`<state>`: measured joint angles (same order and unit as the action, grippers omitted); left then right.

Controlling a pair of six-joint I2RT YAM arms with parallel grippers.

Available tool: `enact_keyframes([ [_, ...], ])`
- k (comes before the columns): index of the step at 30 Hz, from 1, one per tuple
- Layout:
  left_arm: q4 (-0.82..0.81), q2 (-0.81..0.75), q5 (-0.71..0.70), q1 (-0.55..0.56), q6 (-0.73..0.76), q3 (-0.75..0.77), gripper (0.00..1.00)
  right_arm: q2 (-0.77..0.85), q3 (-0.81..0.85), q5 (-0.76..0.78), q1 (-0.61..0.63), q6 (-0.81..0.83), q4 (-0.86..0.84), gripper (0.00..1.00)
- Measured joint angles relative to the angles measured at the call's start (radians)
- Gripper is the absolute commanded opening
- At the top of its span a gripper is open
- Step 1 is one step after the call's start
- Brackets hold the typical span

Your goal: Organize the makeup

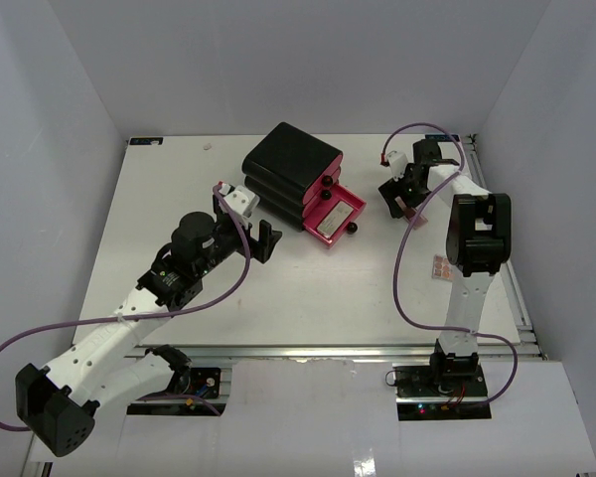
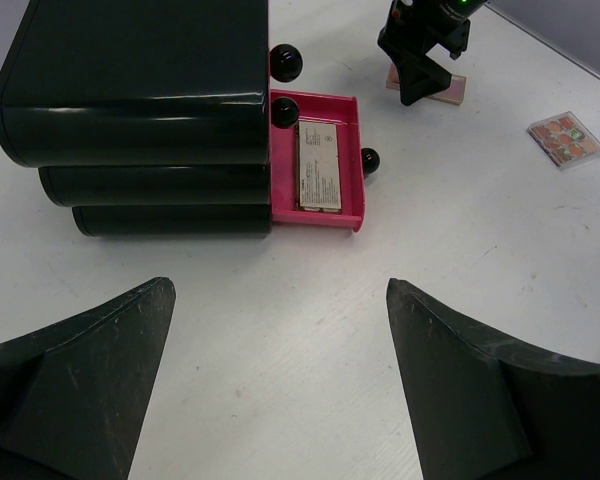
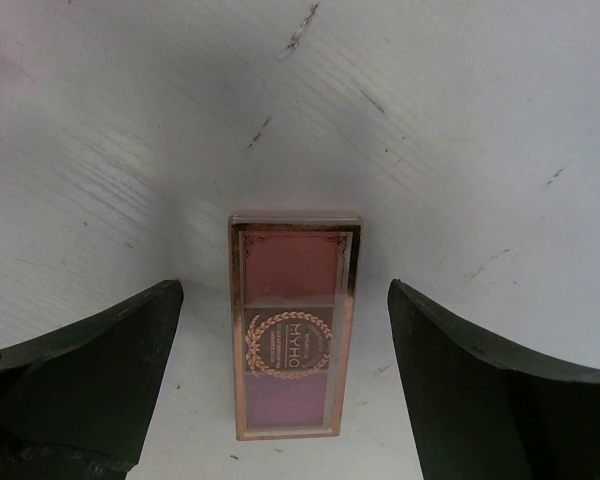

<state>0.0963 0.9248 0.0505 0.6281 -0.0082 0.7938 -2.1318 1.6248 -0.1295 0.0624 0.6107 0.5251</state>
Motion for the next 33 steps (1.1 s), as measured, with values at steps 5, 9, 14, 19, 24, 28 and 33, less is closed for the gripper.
enact_keyframes([
  [5, 0.0, 0.004, -0.002, -0.006, 0.0, -0.001, 0.98, -0.029, 0.041, -0.016, -0.015, -0.002, 0.034, 0.9],
  [9, 0.0, 0.004, -0.002, -0.011, 0.0, -0.001, 0.98, -0.031, 0.051, -0.016, -0.03, -0.002, 0.052, 0.93],
  [14, 0.0, 0.004, -0.002, -0.013, 0.0, -0.001, 0.98, -0.035, 0.051, -0.023, -0.038, -0.003, 0.084, 0.96],
  [19, 0.0, 0.004, -0.002, -0.018, 0.0, -0.001, 0.98, -0.036, 0.051, -0.044, -0.038, -0.008, 0.115, 0.78],
  [24, 0.0, 0.004, -0.002, -0.018, 0.0, -0.001, 0.98, -0.036, 0.051, -0.057, -0.038, -0.018, 0.129, 0.44],
  [28, -0.001, 0.004, -0.002, -0.019, 0.0, -0.001, 0.98, -0.034, 0.048, -0.061, -0.038, -0.033, 0.128, 0.36],
  [33, 0.0, 0.004, -0.002, -0.02, 0.0, -0.001, 0.98, 0.015, -0.024, -0.073, -0.036, -0.035, 0.109, 0.3],
])
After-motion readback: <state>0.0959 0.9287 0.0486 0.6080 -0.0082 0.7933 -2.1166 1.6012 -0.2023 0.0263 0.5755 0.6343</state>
